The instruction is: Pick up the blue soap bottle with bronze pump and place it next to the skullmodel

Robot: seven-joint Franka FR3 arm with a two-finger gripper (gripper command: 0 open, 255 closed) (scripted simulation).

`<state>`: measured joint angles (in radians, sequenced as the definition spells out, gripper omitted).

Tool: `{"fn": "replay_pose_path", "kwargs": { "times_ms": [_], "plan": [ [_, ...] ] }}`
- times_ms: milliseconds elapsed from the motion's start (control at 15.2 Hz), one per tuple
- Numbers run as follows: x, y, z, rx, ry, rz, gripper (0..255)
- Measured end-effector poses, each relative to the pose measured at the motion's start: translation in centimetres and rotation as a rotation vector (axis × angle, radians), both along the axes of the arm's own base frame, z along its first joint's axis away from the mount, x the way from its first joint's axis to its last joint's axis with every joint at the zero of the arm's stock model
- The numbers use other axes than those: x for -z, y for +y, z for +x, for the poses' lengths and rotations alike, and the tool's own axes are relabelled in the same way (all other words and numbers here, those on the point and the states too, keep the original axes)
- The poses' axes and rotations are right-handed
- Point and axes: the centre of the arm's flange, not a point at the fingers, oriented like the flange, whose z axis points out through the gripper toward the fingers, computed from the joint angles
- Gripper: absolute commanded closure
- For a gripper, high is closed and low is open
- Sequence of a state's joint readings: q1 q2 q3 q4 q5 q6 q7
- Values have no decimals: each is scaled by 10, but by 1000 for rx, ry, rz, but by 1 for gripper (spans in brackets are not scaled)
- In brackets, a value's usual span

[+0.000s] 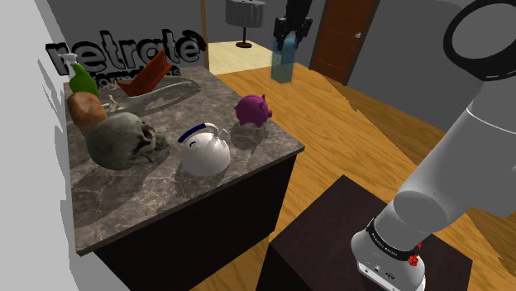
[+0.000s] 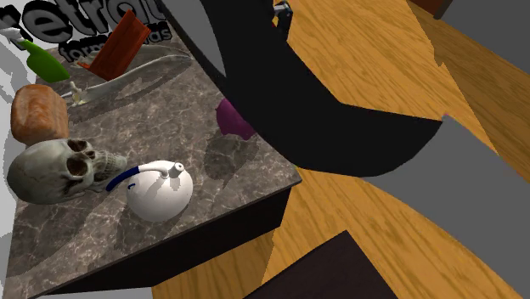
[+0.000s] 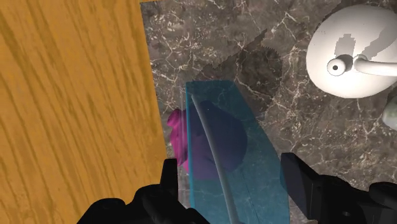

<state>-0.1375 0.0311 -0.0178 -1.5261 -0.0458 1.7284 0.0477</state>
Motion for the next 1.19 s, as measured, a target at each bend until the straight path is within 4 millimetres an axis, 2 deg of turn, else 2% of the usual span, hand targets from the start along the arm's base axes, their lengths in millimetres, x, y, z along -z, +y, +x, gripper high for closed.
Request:
{"fn": "replay_pose_path", "kwargs": {
  "times_ms": [198, 462, 1188],
  "plan": [
    [2, 32, 1, -1, 0, 0, 255],
    [4, 90, 0, -2, 0, 0, 255],
    [12, 230, 3, -1, 1, 0, 255]
  ]
}}
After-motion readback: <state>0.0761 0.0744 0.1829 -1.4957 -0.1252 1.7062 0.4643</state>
